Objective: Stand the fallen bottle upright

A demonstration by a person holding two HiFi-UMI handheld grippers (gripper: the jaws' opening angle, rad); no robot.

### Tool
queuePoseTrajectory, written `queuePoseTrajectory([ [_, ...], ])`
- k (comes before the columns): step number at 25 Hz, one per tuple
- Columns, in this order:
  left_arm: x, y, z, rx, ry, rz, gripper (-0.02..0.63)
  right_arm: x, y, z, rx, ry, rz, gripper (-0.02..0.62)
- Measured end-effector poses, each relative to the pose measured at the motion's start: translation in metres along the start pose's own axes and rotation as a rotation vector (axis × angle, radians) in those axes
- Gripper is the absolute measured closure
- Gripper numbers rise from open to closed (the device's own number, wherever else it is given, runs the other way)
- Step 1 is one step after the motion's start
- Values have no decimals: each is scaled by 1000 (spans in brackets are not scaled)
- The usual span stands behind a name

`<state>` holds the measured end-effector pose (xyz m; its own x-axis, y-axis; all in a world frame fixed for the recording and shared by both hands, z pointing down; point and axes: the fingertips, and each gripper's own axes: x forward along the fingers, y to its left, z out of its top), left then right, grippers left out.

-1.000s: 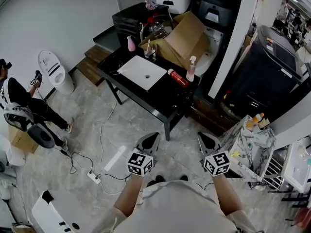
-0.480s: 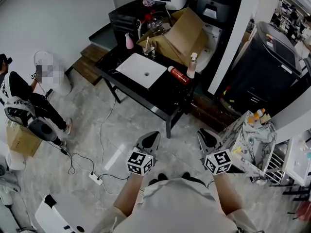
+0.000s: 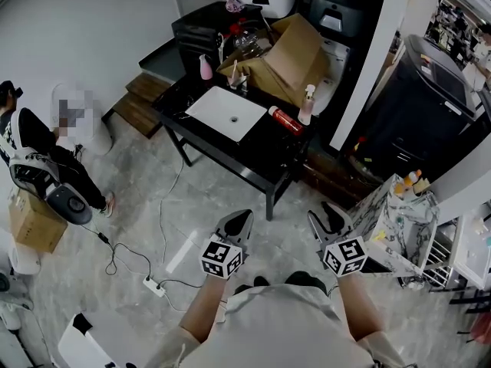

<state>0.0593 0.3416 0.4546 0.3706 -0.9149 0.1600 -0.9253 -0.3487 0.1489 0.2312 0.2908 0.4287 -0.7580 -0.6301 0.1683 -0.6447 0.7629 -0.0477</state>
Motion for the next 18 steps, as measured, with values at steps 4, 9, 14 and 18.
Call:
queuePoseTrajectory([
  [4, -5, 7, -3, 0, 4, -1, 600, 5, 5, -3, 4, -1, -6, 373],
  [9, -2, 19, -1, -5, 5, 1, 600, 18, 7, -3, 2, 8, -5, 342],
  [14, 12, 34, 1, -9, 6, 6, 600, 37, 0, -2, -3, 16, -1, 324],
  [18, 30, 48, 5, -9, 9, 13, 600, 59, -13, -2, 3, 24, 13, 322],
])
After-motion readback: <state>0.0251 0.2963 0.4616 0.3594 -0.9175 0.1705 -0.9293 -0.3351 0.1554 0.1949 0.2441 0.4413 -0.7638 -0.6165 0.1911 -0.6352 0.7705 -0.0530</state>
